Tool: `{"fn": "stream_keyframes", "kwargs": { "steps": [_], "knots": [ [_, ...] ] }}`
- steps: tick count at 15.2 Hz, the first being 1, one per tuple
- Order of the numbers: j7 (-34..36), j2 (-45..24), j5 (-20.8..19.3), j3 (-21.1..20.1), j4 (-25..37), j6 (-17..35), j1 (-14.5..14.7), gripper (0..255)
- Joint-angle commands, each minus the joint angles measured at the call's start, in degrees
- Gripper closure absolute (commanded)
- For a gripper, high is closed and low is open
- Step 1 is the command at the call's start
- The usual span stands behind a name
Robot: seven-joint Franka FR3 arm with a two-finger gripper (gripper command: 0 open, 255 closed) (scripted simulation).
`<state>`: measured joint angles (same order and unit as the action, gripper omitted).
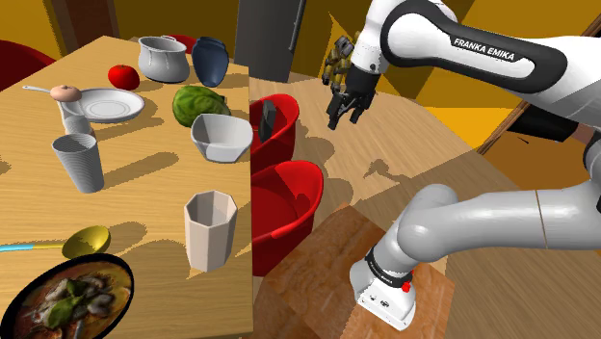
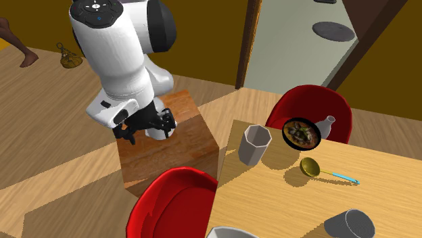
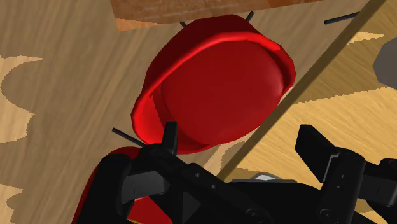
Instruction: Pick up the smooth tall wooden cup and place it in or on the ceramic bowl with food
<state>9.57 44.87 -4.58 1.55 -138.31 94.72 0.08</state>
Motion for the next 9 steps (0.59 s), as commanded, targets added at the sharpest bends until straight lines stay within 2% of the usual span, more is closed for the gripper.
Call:
{"fn": "stream_keyframes", "kwargs": {
  "steps": [1, 9],
  "knots": [
    [0.0, 0.0, 0.0, 0.0, 0.0, 0.0, 0.0, 0],
    [9.4, -3.7, 6.6, -8.4, -3.8, 7.8, 4.2, 0]
  ]
}}
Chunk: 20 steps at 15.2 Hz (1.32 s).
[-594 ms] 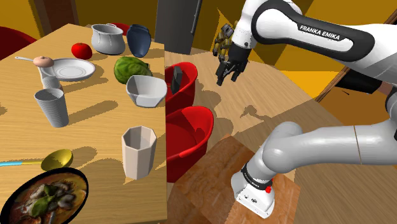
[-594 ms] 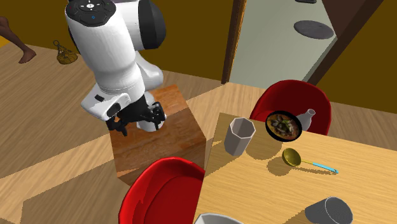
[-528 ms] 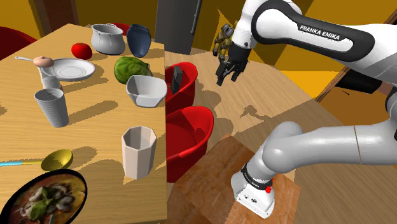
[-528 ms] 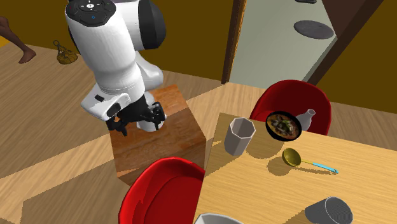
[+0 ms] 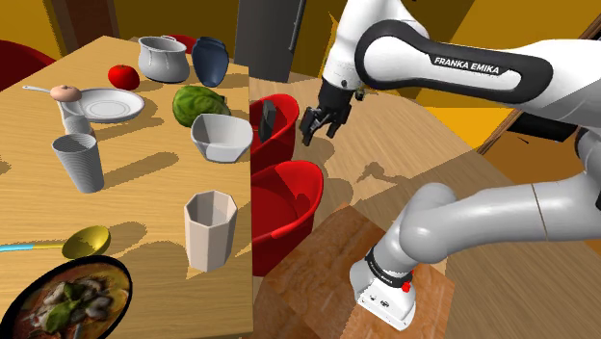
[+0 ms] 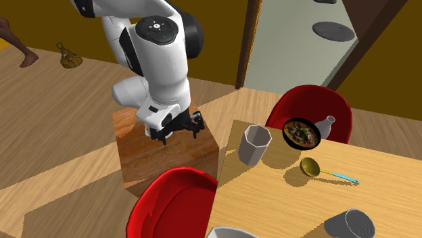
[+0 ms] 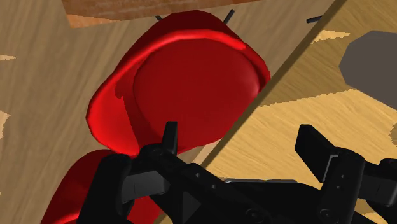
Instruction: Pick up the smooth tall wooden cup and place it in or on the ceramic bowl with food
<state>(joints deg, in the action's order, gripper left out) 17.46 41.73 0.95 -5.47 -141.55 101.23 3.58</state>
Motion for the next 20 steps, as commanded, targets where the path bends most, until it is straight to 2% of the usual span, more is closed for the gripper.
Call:
{"fn": "stream_keyframes", "kwargs": {
  "steps": [1, 11, 18, 20],
  "knots": [
    [2.7, -1.4, 1.8, -2.4, -0.8, 2.3, 1.2, 0],
    [14.2, -13.1, 7.0, -13.4, 1.2, 13.5, 5.1, 0],
    [23.3, -24.8, 6.3, -21.0, 6.7, 20.7, 6.1, 0],
    [24.4, -26.5, 5.8, -21.8, 6.9, 22.2, 6.1, 0]
  ]
}}
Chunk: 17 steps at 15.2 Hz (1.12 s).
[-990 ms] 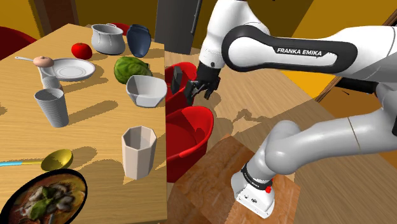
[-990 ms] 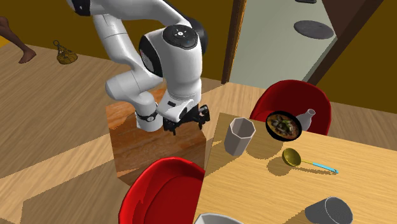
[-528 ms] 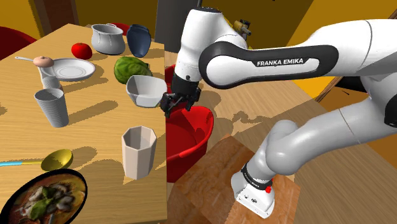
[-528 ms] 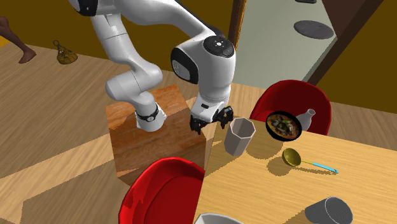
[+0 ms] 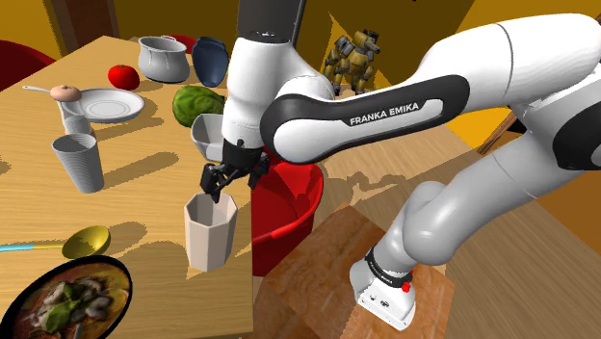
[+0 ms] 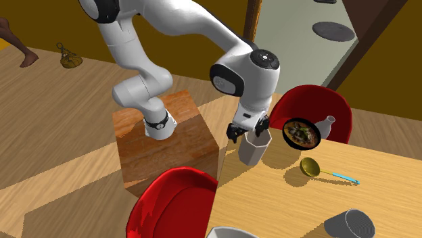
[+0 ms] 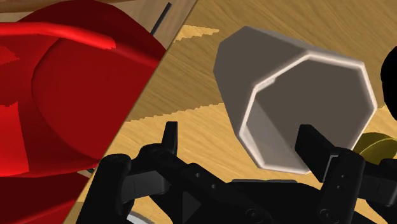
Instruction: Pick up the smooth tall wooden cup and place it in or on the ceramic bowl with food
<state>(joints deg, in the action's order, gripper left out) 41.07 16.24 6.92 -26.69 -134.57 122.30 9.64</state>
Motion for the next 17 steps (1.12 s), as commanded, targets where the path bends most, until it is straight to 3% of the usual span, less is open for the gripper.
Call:
{"fn": "stream_keyframes", "kwargs": {
  "steps": [1, 7, 14, 15, 17],
  "knots": [
    [0.9, -1.4, -0.3, -0.7, -0.5, 1.9, 0.1, 0],
    [1.7, -3.9, -1.2, -1.4, -2.8, 6.5, -0.2, 0],
    [1.7, -3.9, -1.2, -1.4, -2.8, 6.5, -0.2, 0],
    [1.7, -3.9, -1.2, -1.4, -2.8, 6.5, -0.2, 255],
    [1.7, -3.9, -1.2, -1.4, -2.8, 6.5, -0.2, 255]
  ]
}}
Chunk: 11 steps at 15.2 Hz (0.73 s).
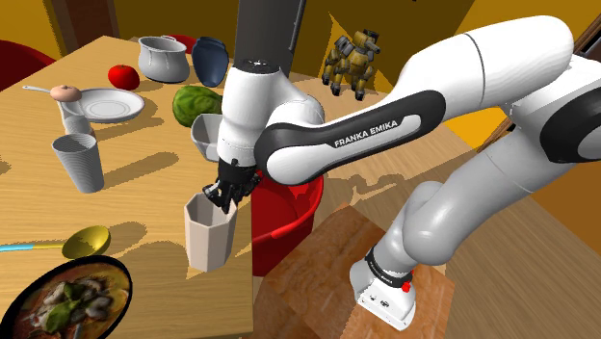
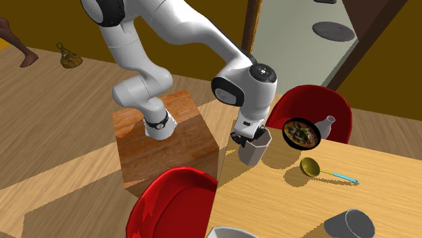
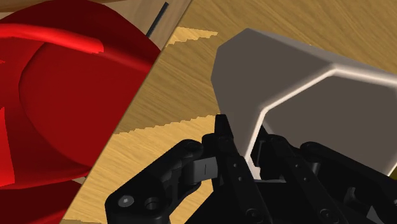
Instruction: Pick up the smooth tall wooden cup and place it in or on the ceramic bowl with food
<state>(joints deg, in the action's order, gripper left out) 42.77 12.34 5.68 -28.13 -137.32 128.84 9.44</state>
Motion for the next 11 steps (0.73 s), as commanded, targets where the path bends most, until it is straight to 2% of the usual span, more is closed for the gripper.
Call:
{"fn": "stream_keyframes", "kwargs": {
  "steps": [1, 7, 11],
  "knots": [
    [0.0, 0.0, 0.0, 0.0, 0.0, 0.0, 0.0, 255],
    [0.0, 0.0, 0.0, 0.0, 0.0, 0.0, 0.0, 255],
    [-0.6, 1.7, 0.6, 0.5, 1.8, -3.3, 0.1, 255]
  ]
}}
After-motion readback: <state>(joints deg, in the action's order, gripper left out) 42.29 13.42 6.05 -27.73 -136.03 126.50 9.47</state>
